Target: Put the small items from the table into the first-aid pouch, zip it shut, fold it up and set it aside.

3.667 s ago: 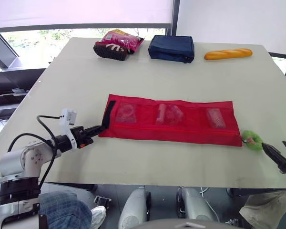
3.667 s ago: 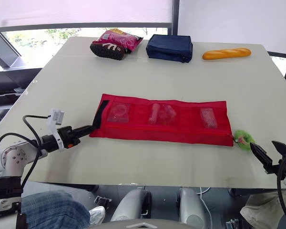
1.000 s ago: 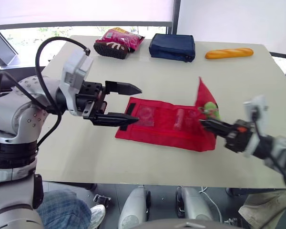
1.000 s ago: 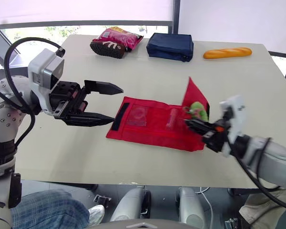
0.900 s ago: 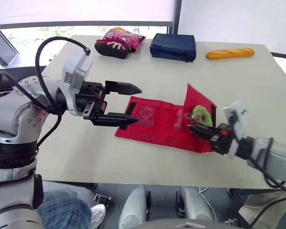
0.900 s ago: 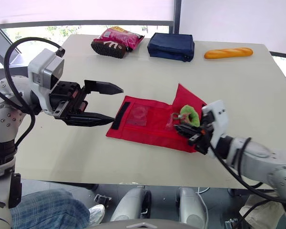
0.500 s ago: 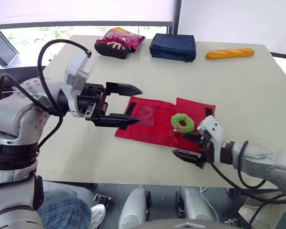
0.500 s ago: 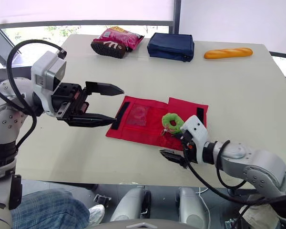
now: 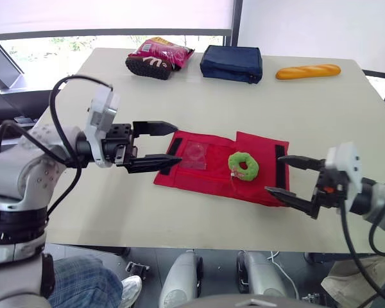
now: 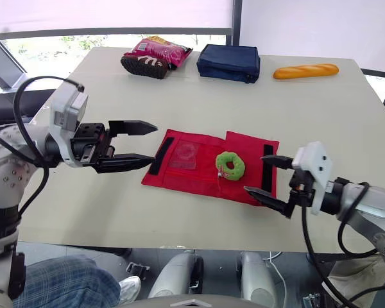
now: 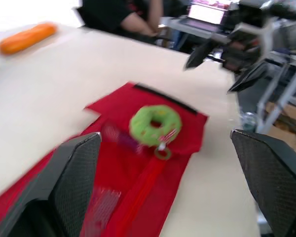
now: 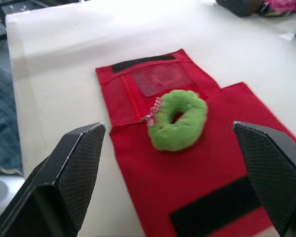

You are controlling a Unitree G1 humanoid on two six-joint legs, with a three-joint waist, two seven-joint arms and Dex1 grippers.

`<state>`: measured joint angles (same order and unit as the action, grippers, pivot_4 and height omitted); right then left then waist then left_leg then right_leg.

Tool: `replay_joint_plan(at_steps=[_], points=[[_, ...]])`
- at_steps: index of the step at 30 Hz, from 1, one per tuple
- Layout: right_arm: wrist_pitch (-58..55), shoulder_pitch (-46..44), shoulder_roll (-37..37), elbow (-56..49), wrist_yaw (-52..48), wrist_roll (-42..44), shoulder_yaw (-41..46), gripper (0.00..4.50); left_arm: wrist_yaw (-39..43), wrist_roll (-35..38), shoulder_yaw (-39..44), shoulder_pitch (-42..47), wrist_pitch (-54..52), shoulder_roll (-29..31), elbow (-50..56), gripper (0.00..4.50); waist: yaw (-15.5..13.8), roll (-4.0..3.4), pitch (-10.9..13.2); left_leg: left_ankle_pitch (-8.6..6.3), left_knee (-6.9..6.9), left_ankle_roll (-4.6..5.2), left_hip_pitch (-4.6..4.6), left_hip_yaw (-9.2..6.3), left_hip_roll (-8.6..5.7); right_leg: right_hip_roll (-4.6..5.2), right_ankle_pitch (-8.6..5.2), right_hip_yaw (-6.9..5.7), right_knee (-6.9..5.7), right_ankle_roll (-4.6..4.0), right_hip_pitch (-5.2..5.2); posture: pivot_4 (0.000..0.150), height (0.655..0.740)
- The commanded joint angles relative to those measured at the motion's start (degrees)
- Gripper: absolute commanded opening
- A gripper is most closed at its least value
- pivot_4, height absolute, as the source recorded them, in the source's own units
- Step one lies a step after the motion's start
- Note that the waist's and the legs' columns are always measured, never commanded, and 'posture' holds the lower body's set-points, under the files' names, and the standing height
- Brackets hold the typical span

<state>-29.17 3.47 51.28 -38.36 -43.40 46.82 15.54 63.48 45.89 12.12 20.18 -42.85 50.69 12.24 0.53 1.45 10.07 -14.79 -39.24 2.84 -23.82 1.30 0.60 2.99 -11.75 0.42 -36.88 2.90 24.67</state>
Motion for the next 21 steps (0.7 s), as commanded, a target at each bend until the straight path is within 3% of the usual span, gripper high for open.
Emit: replay_joint_plan(at_steps=[1, 7, 11, 18, 21], points=[[3.2, -0.7, -0.9, 0.2, -2.5, 0.4, 4.3, 4.41, -7.0, -2.1, 3.6, -2.3, -0.4, -1.1, 0.0, 4.50, 0.0, 0.00, 0.0, 0.00, -0.01, 0.00, 0.01, -0.01, 0.00, 0.01, 0.00, 0.00, 0.00, 0.00, 0.00, 0.150, 0.7164], [2.1, -3.5, -1.1, 0.8, -3.7, 2.7, 5.0, 4.41, -19.9, -5.8, 5.8, -8.3, -1.9, -6.8, -1.3, 4.50, 0.0, -0.01, 0.0, 0.00, 0.02, -0.01, 0.04, 0.00, 0.02, 0.04, 0.13, -0.01, -0.02, -0.18, 0.00, 0.150, 0.7164], [0.6, -6.4, -1.5, 0.3, -2.9, 4.0, 3.5, 4.41, -27.9, -6.4, 4.0, -9.0, -3.2, -14.1, -1.5, 4.50, -0.7, -0.04, 0.0, 0.00, 0.01, -0.01, 0.01, -0.01, -0.01, 0.11, 0.14, -0.03, -0.02, -0.21, -0.01, 0.150, 0.7164], [0.1, -8.5, -2.2, -0.6, -1.6, 3.6, 2.2, 4.41, -36.3, -8.6, 0.8, -6.0, -9.1, -20.0, -6.5, 4.50, -1.6, 0.02, -0.1, 0.00, 0.01, -0.01, 0.01, -0.07, -0.05, 0.15, 0.17, -0.09, -0.02, -0.22, -0.05, 0.150, 0.7164], [-0.5, -8.7, -2.2, -1.1, -1.2, 4.2, 2.2, 4.41, -36.2, -7.7, -0.6, -4.7, -12.7, -20.7, -7.8, 4.50, -1.4, -0.14, -0.2, 0.00, -0.01, -0.01, 0.11, -0.06, -0.06, 0.13, 0.16, -0.09, -0.04, -0.22, -0.14, 0.150, 0.7164]])
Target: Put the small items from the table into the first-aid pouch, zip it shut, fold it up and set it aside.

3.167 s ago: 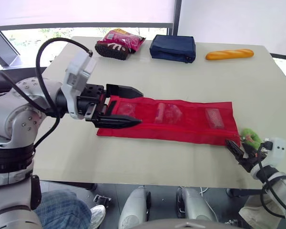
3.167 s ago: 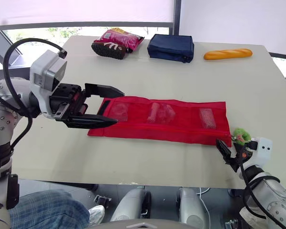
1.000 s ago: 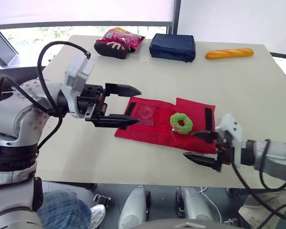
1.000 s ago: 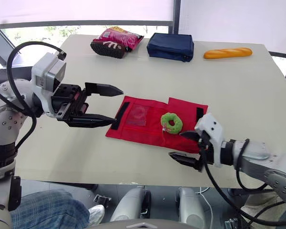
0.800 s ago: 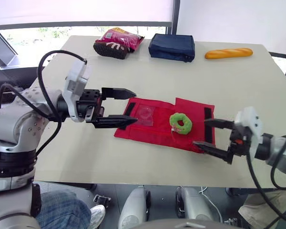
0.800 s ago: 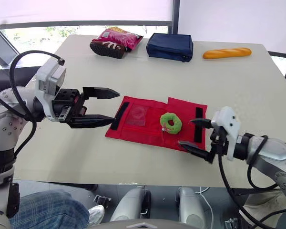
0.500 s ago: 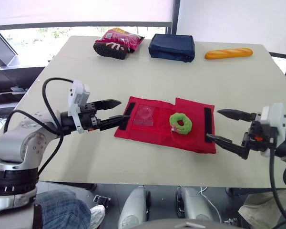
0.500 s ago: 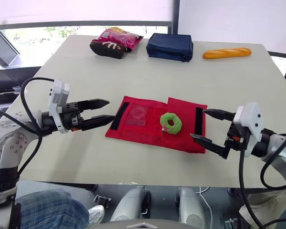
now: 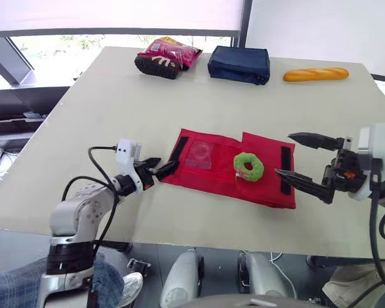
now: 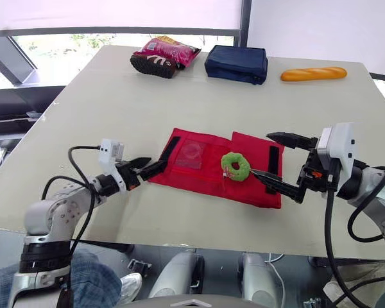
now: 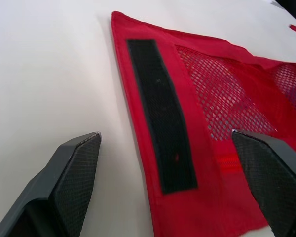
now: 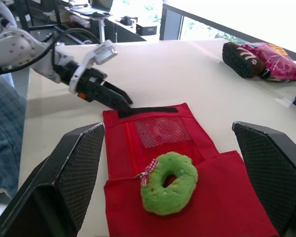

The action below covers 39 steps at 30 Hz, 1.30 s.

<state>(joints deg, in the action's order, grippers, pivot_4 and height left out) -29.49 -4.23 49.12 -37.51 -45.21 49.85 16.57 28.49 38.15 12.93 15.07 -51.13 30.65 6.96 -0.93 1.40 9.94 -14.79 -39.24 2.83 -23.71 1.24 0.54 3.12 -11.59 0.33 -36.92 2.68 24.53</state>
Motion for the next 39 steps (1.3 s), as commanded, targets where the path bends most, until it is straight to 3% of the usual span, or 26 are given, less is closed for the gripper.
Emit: replay_joint_plan(at_steps=[1, 8, 21, 24, 31, 39], points=[[-0.2, -0.9, 0.0, -2.1, 0.6, 1.0, 1.1, 4.41, -1.0, 1.1, -1.4, 0.9, -5.9, -1.2, -2.4, 4.50, 0.1, -0.16, -0.1, 0.00, 0.00, 0.00, 0.02, 0.01, 0.00, 0.00, -0.01, 0.01, 0.00, -0.02, -0.02, 0.150, 0.7164], [-1.4, -1.3, 0.1, -3.6, 2.1, 2.1, 1.1, 4.41, 2.1, 7.2, -0.2, 3.3, -14.2, -2.1, -2.5, 4.50, 0.0, -0.28, -0.2, 0.00, 0.00, 0.01, -0.01, -0.02, -0.09, 0.04, 0.00, 0.02, 0.00, 0.01, -0.03, 0.150, 0.7164], [-2.2, -3.7, -1.0, -5.9, 2.9, 3.8, -2.1, 4.41, -1.4, 14.0, 10.9, 8.8, -21.1, -5.6, -7.8, 4.50, 0.1, -0.23, -0.1, 0.00, -0.01, 0.01, -0.02, -0.09, -0.12, 0.03, 0.00, -0.01, 0.00, 0.01, -0.04, 0.150, 0.7164], [-1.0, -4.4, -0.8, -5.6, 2.7, -0.6, -4.4, 4.50, -2.4, 16.3, 14.1, 8.8, -21.8, -5.7, -7.5, 3.72, 0.1, -0.16, -0.1, 0.00, -0.01, 0.00, -0.03, -0.08, -0.11, 0.04, 0.00, 0.00, 0.00, 0.00, -0.04, 0.150, 0.7164], [0.6, -5.2, -1.6, -4.5, 2.1, -5.7, -7.1, 4.50, -4.1, 20.7, 18.3, 9.2, -22.6, -5.5, -6.8, 0.08, 0.1, -0.13, -0.1, 0.00, -0.01, 0.00, -0.04, -0.08, -0.09, 0.05, 0.00, -0.02, 0.00, 0.00, -0.01, 0.150, 0.7164], [1.1, -5.3, -3.0, -4.2, 1.4, -7.5, -7.6, 4.50, -5.1, 23.1, 19.8, 8.8, -22.6, -4.0, -6.3, 0.03, 0.2, -0.09, -0.1, 0.00, -0.01, -0.01, -0.04, -0.08, -0.08, 0.04, -0.02, -0.02, 0.00, -0.04, -0.01, 0.150, 0.7164]])
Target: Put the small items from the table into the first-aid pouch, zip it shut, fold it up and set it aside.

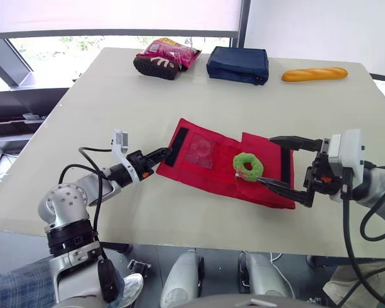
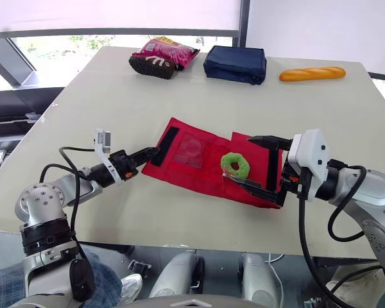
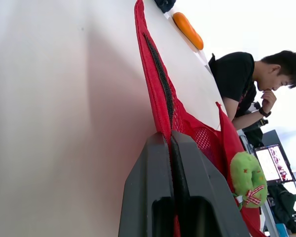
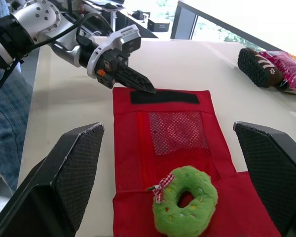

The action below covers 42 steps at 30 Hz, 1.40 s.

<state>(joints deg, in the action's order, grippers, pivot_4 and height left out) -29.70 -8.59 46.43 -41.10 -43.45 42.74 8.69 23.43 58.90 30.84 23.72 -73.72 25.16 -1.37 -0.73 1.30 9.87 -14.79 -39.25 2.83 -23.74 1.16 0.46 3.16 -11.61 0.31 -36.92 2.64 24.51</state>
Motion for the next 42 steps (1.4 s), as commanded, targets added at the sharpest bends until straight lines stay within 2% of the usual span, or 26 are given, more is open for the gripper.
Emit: replay_joint_plan(at_steps=[1, 8, 12, 14, 15, 17, 19, 21, 22, 23, 25, 26, 30, 35, 37, 42], points=[[1.3, -0.8, -0.4, -0.7, -0.4, -0.4, 0.3, 4.50, 0.6, 2.4, 1.7, -0.1, 0.2, 2.4, 2.4, 0.03, 0.1, 0.00, 0.0, 0.00, 0.00, 0.00, 0.00, 0.00, 0.00, 0.00, 0.00, 0.00, 0.00, -0.01, 0.01, 0.150, 0.7164], [0.9, 1.0, -1.4, -0.8, 0.3, -0.3, 1.5, 4.50, 9.4, 0.1, -0.4, -0.4, 2.7, 13.8, 0.5, 0.03, 0.2, 0.10, 0.1, 0.00, 0.02, -0.01, -0.02, 0.03, 0.07, -0.04, -0.11, -0.02, -0.02, -0.19, 0.10, 0.150, 0.7164], [-0.1, 0.1, -2.8, 1.4, 1.7, -1.2, -0.2, 4.50, 13.2, 0.4, -2.6, 1.3, 2.9, 16.0, 0.1, 0.03, -0.1, 0.14, 0.1, 0.00, 0.02, -0.01, -0.04, 0.08, 0.05, 0.01, -0.11, 0.00, -0.01, -0.19, 0.10, 0.150, 0.7164], [0.4, -1.2, -4.3, 5.3, 2.6, -4.9, -3.5, 4.50, 15.7, 0.4, -4.5, 2.5, 3.2, 16.6, 0.5, 0.03, -0.1, 0.26, 0.0, 0.00, 0.02, -0.01, -0.04, 0.08, 0.04, 0.02, -0.11, -0.01, -0.01, -0.19, 0.10, 0.150, 0.7164], [0.9, -1.8, -4.5, 7.4, 2.3, -7.7, -6.2, 4.11, 17.0, 0.2, -5.6, 3.2, 3.4, 17.0, 0.4, 0.00, -0.1, 0.31, 0.0, 0.00, 0.01, -0.01, -0.04, 0.07, 0.04, 0.02, -0.11, -0.01, -0.01, -0.20, 0.10, 0.150, 0.7164], [2.1, -3.3, -5.3, 10.1, 1.6, -11.6, -10.3, 3.74, 19.0, -0.6, -7.3, 4.4, 4.1, 17.6, 0.0, 0.00, 0.0, 0.30, 0.0, 0.01, 0.01, -0.02, -0.03, 0.10, 0.02, 0.02, -0.11, 0.00, -0.01, -0.20, 0.10, 0.150, 0.7164], [2.7, -5.5, -7.4, 12.9, 2.2, -14.1, -13.3, 2.72, 20.3, -0.9, -8.7, 6.1, 4.6, 17.8, -0.4, 0.00, 0.0, 0.26, 0.0, 0.01, 0.02, -0.02, -0.03, 0.11, 0.02, 0.01, -0.11, 0.02, -0.02, -0.20, 0.12, 0.150, 0.7164], [3.9, -7.4, -9.4, 17.0, 2.6, -18.1, -16.7, 2.06, 21.2, -0.6, -10.1, 8.5, 4.1, 17.5, -0.7, 0.00, 0.1, 0.25, 0.0, 0.01, 0.03, -0.02, -0.06, 0.11, 0.02, -0.01, -0.11, 0.03, -0.02, -0.19, 0.17, 0.150, 0.7164], [4.8, -8.0, -10.1, 19.5, 2.8, -21.0, -18.8, 1.44, 21.8, -0.1, -10.8, 9.9, 3.8, 17.1, -0.5, 0.00, 0.1, 0.26, 0.1, 0.01, 0.03, -0.03, -0.07, 0.10, 0.02, -0.04, -0.08, 0.02, -0.02, -0.15, 0.17, 0.150, 0.7164], [5.6, -8.4, -10.6, 21.4, 2.8, -23.2, -20.7, 1.15, 22.0, 0.4, -11.3, 11.2, 3.5, 16.7, -0.1, 0.00, 0.1, 0.26, 0.0, 0.01, 0.02, -0.03, -0.08, 0.10, 0.02, -0.04, -0.07, 0.01, -0.02, -0.13, 0.17, 0.150, 0.7164], [5.8, -8.5, -11.3, 23.2, 2.4, -25.5, -23.4, 0.24, 22.0, 1.6, -12.1, 13.6, 3.0, 15.5, 0.9, 0.00, -0.1, 0.26, 0.0, 0.02, 0.01, -0.03, -0.08, 0.08, 0.00, -0.03, -0.07, 0.01, -0.02, -0.13, 0.16, 0.150, 0.7164], [5.9, -8.5, -11.7, 23.7, 2.2, -26.3, -24.0, 0.07, 22.0, 1.9, -12.3, 14.3, 2.7, 15.1, 1.0, 0.00, -0.1, 0.26, 0.0, 0.02, 0.01, -0.03, -0.09, 0.05, -0.04, -0.02, -0.03, 0.01, -0.02, -0.07, 0.15, 0.150, 0.7164], [3.1, -9.1, -11.7, 24.8, 2.4, -31.0, -27.6, 0.07, 21.5, 4.3, -13.4, 18.5, 2.0, 11.9, 2.6, 0.00, 0.1, 0.27, 0.0, 0.07, 0.00, -0.11, -0.09, 0.08, -0.05, -0.01, 0.03, 0.05, -0.02, 0.04, 0.15, 0.150, 0.7164], [1.5, -10.1, -11.9, 26.2, 2.2, -34.8, -29.6, 0.07, 19.2, 6.8, -16.5, 23.3, 1.6, 3.0, 2.3, 0.00, 0.1, 0.30, 0.0, 0.06, -0.02, -0.10, -0.02, 0.05, -0.04, -0.04, 0.03, 0.03, -0.08, 0.04, 0.10, 0.150, 0.7164], [1.6, -10.4, -12.4, 26.7, 2.1, -35.4, -29.5, 0.07, 18.9, 6.5, -19.1, 23.4, 1.5, -0.4, 2.8, 0.00, 0.1, 0.31, 0.0, 0.07, -0.02, -0.11, -0.02, 0.05, -0.05, -0.04, 0.03, 0.04, -0.08, 0.04, 0.09, 0.150, 0.7164], [0.6, -10.9, -14.0, 26.3, 3.6, -34.9, -26.7, 0.07, 23.4, 2.0, -26.8, 20.4, 3.9, -2.2, 3.5, 0.00, 0.8, 0.30, 0.0, 0.09, 0.00, -0.15, 0.01, 0.05, -0.05, -0.06, 0.03, 0.07, -0.14, 0.04, 0.10, 0.150, 0.7164]])
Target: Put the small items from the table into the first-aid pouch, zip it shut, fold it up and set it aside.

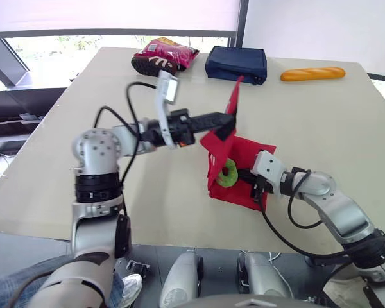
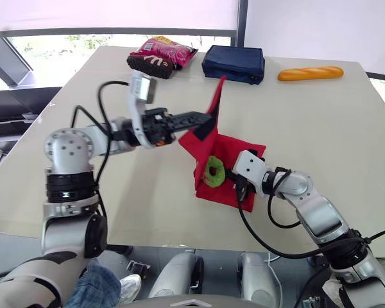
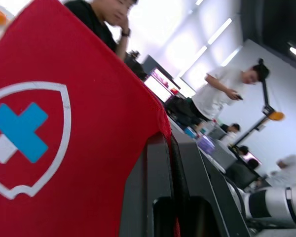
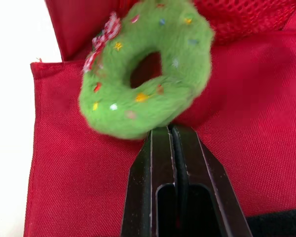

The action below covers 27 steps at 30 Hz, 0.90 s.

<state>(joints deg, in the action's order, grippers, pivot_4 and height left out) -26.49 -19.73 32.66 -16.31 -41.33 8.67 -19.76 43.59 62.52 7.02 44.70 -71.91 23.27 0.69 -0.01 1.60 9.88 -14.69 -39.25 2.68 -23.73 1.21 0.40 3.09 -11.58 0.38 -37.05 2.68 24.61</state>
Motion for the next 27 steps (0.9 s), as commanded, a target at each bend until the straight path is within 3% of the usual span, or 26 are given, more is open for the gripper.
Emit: replay_joint_plan(at_steps=[1, 7, 11, 17, 27], points=[[-2.7, 0.3, -0.4, 1.3, 1.8, -0.9, 2.2, 0.07, 4.4, -3.1, -4.6, -0.9, 2.9, -0.2, 0.4, 0.00, 0.1, 0.00, 0.0, -0.01, 0.00, 0.02, 0.00, -0.01, 0.00, 0.00, 0.00, 0.00, -0.02, 0.00, 0.00, 0.150, 0.7164], [-4.5, 2.4, -2.3, -2.8, 4.0, 2.5, 8.1, 0.07, 10.8, -9.3, -10.3, -1.6, 7.7, 0.3, -3.6, 0.00, 0.1, 0.00, 0.0, -0.02, -0.01, 0.04, -0.02, -0.05, -0.02, -0.02, -0.01, -0.01, -0.02, -0.01, 0.00, 0.150, 0.7164], [-10.2, 4.8, -2.2, -12.4, 5.2, 8.6, 15.7, 0.07, 12.6, -11.2, -11.1, -1.2, 8.8, 0.0, -5.1, 0.00, -0.2, -0.03, 0.0, -0.02, -0.01, 0.05, -0.10, -0.05, -0.03, 0.01, 0.00, -0.01, 0.00, 0.00, 0.03, 0.150, 0.7164], [-15.5, 16.1, 3.5, -28.9, 0.8, 22.4, 33.5, 0.07, 12.7, -12.4, -11.9, -1.1, 8.9, -2.5, -6.5, 0.00, -0.8, -0.05, 0.0, -0.04, 0.06, 0.07, -0.13, -0.14, -0.02, -0.02, -0.02, -0.07, 0.05, 0.01, 0.03, 0.150, 0.7164], [-13.3, 30.7, 9.3, -34.8, -4.1, 35.0, 58.1, 0.07, 7.8, -17.9, -14.3, -1.1, 8.7, -8.5, -10.6, 0.00, -0.6, -0.11, 0.0, -0.05, 0.02, 0.10, -0.07, -0.04, 0.00, -0.05, -0.03, 0.01, 0.08, 0.04, -0.02, 0.150, 0.7164]])
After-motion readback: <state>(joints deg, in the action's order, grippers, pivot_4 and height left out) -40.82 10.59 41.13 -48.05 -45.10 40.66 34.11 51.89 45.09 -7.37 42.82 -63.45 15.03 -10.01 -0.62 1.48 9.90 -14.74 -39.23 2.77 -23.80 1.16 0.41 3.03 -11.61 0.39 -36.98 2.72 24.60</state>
